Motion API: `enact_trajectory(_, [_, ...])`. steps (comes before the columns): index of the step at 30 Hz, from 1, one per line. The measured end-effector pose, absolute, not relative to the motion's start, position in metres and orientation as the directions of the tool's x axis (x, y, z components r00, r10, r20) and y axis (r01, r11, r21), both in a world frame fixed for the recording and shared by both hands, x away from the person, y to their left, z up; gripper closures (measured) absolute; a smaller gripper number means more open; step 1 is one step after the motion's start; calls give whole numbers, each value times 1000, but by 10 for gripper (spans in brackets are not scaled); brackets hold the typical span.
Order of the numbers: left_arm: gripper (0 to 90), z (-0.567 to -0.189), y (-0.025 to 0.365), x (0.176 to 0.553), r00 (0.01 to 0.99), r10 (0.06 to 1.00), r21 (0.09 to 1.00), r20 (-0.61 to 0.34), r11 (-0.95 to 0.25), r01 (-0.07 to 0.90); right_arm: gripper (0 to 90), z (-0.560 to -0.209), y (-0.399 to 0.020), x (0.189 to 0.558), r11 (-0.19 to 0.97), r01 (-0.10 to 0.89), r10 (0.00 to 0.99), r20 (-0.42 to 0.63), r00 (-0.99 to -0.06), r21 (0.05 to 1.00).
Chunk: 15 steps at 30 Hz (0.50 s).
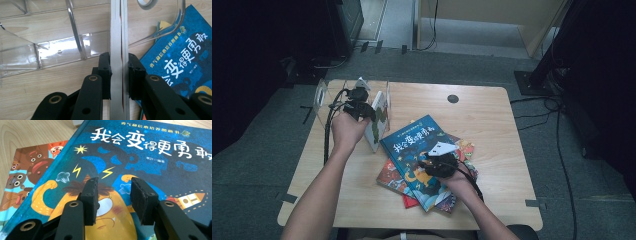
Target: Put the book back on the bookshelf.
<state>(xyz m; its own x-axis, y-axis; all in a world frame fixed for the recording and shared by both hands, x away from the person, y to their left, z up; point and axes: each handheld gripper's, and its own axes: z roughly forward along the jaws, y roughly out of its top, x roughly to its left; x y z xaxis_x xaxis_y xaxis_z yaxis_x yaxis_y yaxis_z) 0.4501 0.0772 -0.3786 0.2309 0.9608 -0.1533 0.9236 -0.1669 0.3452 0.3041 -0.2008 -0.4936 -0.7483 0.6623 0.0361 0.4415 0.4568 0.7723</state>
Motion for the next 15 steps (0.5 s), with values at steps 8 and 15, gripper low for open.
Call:
enact_trajectory(8, [774, -376, 75, 455, 235, 962, 338, -140, -177, 924, 579, -494, -201, 304, 456, 441, 662, 36, -748, 773])
enact_trajectory(15, [774, -373, 74, 460, 240, 961, 346, -135, -181, 921, 579, -494, -201, 304, 456, 440, 662, 36, -749, 773])
